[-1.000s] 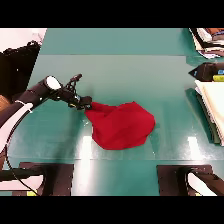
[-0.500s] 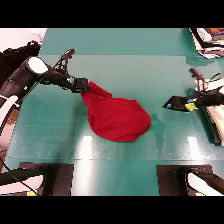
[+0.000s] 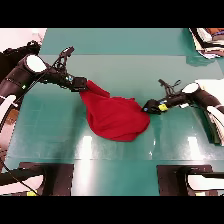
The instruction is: Fold the shirts.
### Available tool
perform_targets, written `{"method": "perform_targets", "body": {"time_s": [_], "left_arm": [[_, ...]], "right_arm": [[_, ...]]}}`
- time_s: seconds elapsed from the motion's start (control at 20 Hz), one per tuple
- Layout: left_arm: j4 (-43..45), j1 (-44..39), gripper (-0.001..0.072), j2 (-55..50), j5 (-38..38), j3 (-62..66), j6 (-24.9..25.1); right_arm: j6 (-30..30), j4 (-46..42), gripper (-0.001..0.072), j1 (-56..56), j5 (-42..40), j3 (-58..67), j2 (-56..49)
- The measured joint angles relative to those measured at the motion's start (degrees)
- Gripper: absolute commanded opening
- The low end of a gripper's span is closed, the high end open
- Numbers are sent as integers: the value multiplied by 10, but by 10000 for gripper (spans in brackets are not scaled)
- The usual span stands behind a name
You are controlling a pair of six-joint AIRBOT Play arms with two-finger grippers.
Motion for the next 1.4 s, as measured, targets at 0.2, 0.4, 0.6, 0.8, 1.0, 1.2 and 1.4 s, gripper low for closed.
{"method": "perform_targets", "body": {"time_s": [0.2,0.4,0.6,0.8,1.0,1.2,1.4], "left_arm": [[3,0,27,0,-2,0,0],[17,0,27,23,2,9,0],[63,0,27,103,16,71,-2],[77,-1,27,194,23,165,-4],[75,-1,27,259,22,249,-6],[51,0,27,282,16,327,-6],[40,0,27,285,14,358,-6]], "right_arm": [[-2,4,17,32,-14,58,-52],[-5,-18,17,39,-25,114,-42],[-5,-59,17,16,-15,193,45],[-5,-72,16,-16,-4,283,158],[-5,-85,16,-29,4,348,256],[-3,-94,16,-33,5,382,330],[24,-103,16,-32,7,408,353]]}}
